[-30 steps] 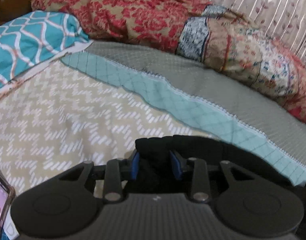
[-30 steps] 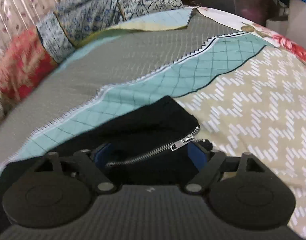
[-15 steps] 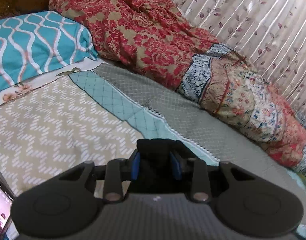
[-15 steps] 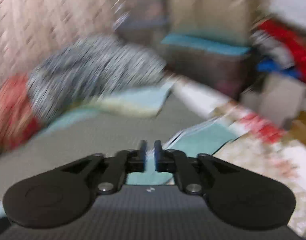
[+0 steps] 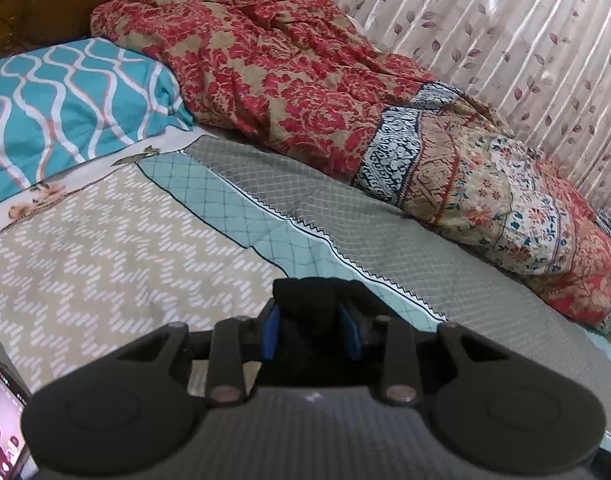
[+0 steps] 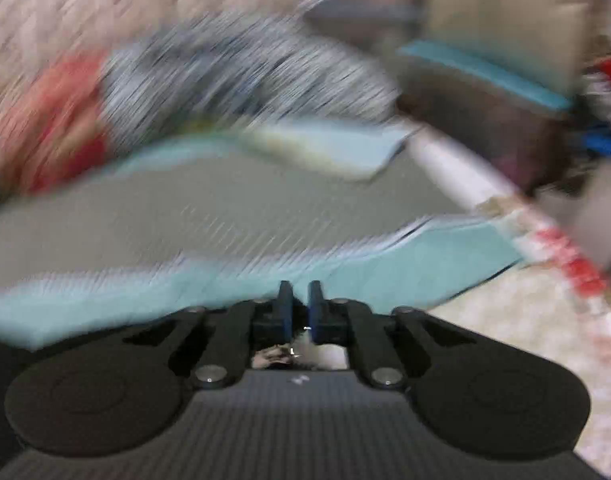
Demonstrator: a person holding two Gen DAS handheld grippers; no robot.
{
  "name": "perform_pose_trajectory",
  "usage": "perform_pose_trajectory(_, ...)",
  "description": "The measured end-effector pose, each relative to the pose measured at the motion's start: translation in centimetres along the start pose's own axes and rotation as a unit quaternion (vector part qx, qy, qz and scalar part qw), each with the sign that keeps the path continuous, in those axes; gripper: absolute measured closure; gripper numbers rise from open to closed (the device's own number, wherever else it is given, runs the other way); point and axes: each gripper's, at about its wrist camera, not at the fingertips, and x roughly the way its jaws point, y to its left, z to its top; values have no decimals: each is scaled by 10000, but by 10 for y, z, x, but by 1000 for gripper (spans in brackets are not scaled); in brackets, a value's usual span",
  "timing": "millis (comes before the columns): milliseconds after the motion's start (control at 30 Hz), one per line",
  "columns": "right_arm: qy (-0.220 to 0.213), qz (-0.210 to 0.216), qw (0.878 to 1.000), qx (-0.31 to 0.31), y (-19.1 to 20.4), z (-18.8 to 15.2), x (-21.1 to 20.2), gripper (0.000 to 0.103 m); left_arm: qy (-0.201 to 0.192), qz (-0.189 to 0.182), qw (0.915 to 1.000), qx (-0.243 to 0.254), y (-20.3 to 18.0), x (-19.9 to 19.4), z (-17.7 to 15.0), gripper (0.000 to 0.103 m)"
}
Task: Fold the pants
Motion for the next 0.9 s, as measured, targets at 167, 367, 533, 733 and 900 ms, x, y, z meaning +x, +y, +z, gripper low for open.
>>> perform_pose_trajectory(167, -461, -1189, 9885, 810, -51, 37, -2, 101, -24, 199, 9998, -95, 2, 18, -9, 72)
perform_pose_trajectory(367, 209, -792, 9941, 710, -39, 12, 1, 89, 700, 441, 9955, 459, -18, 35, -23, 58)
perform_pose_trajectory(533, 383, 166, 9954, 862, -44, -36, -50, 58, 806, 124, 9911, 1048, -10, -15, -19, 41)
perform_pose_trajectory(733, 180, 1097, 9907, 780, -49, -101, -152, 43, 1165, -364, 9865, 1093, 20, -85, -38, 17)
perform_pose_trajectory(900, 300, 1987, 9794, -205, -10, -145, -214, 27, 1906, -1043, 9736, 700, 28, -116, -78, 0)
